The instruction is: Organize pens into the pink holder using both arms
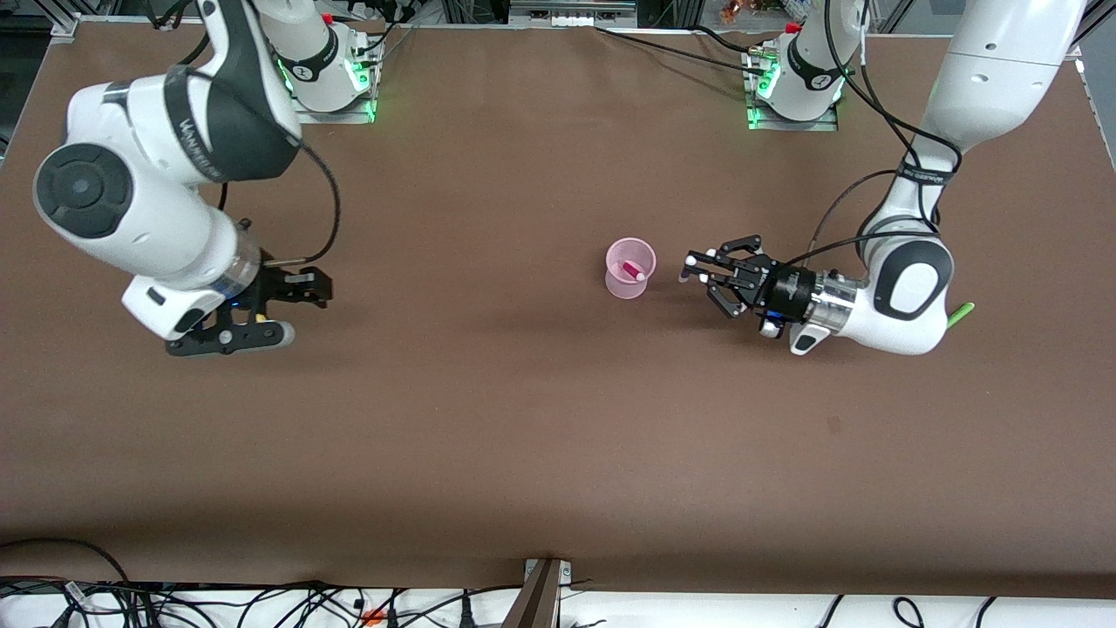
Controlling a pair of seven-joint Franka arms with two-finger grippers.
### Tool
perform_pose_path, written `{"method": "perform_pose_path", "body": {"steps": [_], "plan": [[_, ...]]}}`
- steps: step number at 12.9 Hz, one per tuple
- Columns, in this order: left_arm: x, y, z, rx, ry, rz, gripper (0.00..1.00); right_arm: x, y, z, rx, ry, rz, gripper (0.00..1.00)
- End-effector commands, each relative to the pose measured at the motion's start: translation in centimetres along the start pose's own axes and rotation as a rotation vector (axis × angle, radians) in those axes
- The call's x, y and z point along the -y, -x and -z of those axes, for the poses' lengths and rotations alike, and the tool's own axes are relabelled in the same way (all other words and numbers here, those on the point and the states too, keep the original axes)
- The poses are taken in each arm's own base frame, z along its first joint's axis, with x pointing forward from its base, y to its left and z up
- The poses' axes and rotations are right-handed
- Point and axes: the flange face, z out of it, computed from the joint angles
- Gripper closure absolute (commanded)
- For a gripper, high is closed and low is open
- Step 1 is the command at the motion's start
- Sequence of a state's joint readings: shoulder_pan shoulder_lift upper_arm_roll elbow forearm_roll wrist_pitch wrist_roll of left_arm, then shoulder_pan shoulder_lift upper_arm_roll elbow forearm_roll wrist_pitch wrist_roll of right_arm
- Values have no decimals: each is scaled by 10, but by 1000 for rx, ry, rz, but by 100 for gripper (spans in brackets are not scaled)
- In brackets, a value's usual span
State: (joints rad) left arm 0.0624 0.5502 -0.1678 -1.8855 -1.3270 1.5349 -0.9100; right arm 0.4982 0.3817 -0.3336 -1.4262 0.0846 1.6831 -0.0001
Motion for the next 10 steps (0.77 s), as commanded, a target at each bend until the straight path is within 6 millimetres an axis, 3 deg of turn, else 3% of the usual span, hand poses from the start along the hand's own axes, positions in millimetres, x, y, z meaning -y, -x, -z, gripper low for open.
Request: {"method": "perform_pose_path", "body": {"steps": [1, 3, 5, 7, 10], "plan": [[20, 1, -32, -11, 70, 1, 100, -43, 15, -6, 9, -21, 66, 14], [24, 2, -53, -23, 78, 7, 100, -52, 14, -23, 0, -16, 56, 14], [30, -4, -61, -27, 82, 21, 100, -54, 13, -40, -12, -13, 51, 10], [35, -11, -76, -44, 87, -3, 100, -55, 16, -38, -18, -16, 47, 3], [43, -35, -87, -35, 120, -60, 100, -60, 25, -22, -12, -24, 45, 0]]}}
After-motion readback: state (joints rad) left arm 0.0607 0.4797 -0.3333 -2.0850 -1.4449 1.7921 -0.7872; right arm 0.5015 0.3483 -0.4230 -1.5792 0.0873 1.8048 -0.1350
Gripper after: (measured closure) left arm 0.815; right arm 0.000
